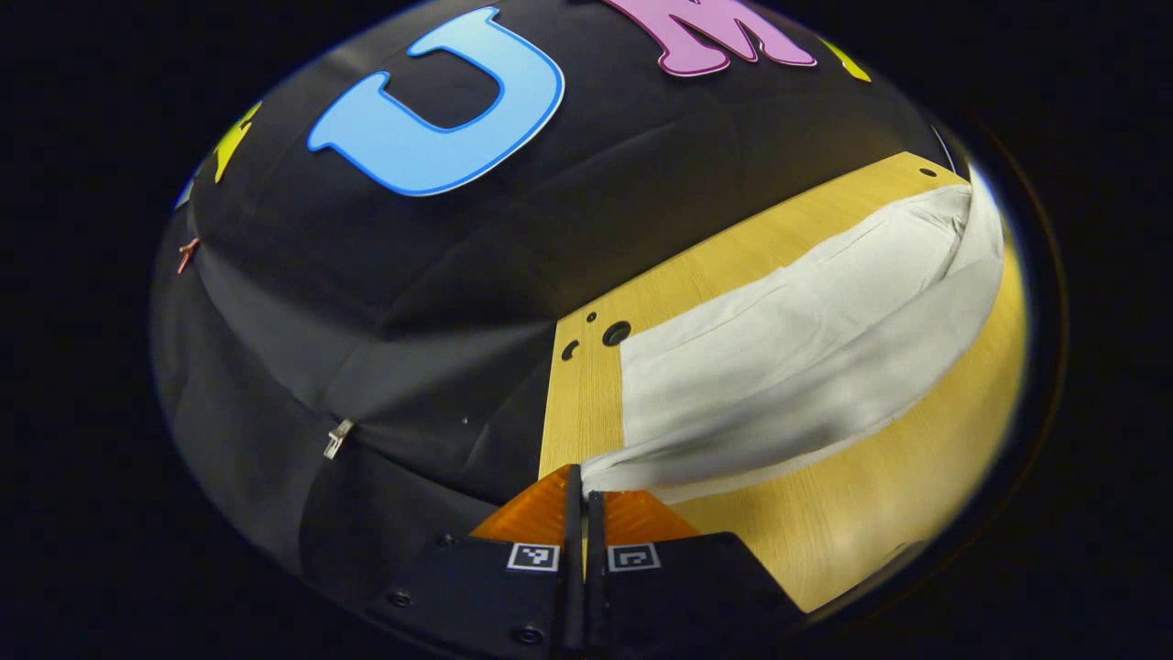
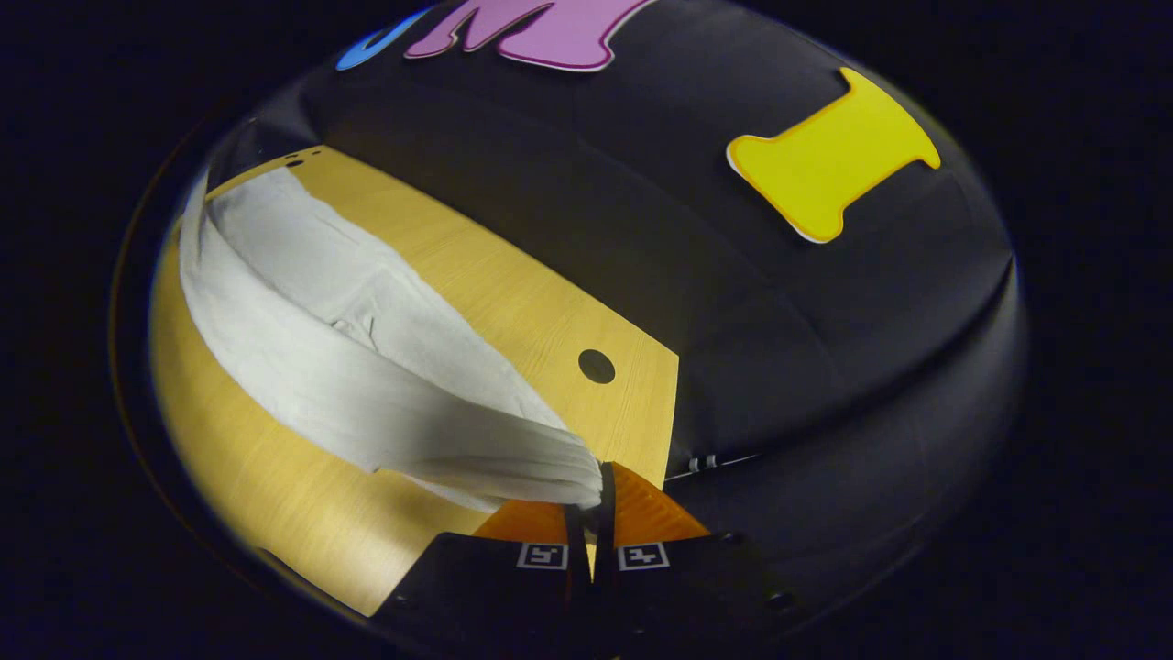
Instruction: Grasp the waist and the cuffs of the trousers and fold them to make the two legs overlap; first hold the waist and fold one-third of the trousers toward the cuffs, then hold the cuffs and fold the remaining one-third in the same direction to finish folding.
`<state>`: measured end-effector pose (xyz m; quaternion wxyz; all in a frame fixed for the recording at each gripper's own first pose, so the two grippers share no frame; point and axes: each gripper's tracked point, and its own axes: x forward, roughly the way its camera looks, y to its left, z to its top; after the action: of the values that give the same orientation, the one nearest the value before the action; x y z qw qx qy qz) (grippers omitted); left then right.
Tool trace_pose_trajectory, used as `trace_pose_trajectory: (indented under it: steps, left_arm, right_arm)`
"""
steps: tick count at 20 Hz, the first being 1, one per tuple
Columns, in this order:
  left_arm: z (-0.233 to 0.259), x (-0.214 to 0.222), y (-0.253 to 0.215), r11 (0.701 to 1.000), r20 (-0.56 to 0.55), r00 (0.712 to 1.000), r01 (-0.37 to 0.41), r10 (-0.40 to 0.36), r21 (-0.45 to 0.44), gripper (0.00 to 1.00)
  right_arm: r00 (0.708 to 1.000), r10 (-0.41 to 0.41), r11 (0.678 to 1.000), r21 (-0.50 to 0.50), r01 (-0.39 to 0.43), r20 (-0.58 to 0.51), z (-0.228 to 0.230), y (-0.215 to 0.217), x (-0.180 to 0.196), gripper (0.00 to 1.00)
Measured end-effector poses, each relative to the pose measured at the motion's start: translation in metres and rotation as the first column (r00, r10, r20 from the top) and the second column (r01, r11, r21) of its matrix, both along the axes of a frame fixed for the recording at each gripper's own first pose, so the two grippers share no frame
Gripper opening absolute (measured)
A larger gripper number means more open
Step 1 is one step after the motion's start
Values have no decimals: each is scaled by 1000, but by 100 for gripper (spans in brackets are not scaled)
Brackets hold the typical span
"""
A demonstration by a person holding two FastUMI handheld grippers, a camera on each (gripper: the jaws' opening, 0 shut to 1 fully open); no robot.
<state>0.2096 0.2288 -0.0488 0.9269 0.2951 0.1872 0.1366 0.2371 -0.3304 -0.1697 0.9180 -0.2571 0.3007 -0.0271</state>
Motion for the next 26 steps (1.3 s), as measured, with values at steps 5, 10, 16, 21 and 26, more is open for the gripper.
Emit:
trace_pose_trajectory:
  steps: [5,10,16,21,26]
  left_arm:
    - [13,72,-12,983,33,999,-10,17,-185,5]
    - [1,142,-12,962,7,999,-29,32,-271,5]
    - [-51,169,-16,903,-66,995,-101,81,-418,8]
    - [-37,158,-30,840,8,997,-58,73,-539,83]
    - [-8,135,-35,820,90,994,-4,68,-573,97]
  right_arm:
    - [993,-116,982,155,112,17,-4,0,47,5]
    - [983,-182,961,211,178,1,-19,-10,87,5]
    - [952,-288,899,314,305,-98,-54,-14,91,32]
    - [925,-369,826,424,371,-90,-50,-12,85,100]
    - [831,-552,667,561,490,-71,-51,-33,57,98]
